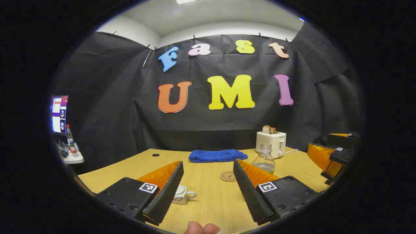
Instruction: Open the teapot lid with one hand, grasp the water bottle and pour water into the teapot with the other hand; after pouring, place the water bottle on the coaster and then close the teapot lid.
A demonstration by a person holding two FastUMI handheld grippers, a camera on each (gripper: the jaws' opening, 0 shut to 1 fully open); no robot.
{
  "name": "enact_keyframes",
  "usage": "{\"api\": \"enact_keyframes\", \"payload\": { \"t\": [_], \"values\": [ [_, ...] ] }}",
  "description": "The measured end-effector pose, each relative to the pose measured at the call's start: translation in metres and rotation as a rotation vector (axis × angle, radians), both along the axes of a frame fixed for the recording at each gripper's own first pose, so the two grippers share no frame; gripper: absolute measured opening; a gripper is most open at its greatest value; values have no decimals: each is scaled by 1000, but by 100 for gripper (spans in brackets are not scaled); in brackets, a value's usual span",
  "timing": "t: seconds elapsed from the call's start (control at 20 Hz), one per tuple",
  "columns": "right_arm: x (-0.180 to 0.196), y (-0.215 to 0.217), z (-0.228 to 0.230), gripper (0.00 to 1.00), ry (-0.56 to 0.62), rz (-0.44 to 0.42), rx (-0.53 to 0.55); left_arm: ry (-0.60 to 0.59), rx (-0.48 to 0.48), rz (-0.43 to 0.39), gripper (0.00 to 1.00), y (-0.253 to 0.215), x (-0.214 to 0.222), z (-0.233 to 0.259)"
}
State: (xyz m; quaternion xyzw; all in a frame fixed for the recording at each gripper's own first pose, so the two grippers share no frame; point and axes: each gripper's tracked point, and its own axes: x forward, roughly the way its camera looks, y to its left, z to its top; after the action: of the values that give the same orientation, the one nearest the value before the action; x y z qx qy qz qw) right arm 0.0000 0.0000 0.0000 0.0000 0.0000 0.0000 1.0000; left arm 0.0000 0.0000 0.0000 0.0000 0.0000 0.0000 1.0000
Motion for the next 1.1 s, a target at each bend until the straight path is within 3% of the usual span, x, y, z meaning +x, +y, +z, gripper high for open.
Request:
{"api": "enact_keyframes", "payload": {
  "t": [1.1],
  "values": [
    [3, 6, -2, 96, -3, 22, -11, -12, 32, 15, 96, -2, 0, 3]
  ]
}}
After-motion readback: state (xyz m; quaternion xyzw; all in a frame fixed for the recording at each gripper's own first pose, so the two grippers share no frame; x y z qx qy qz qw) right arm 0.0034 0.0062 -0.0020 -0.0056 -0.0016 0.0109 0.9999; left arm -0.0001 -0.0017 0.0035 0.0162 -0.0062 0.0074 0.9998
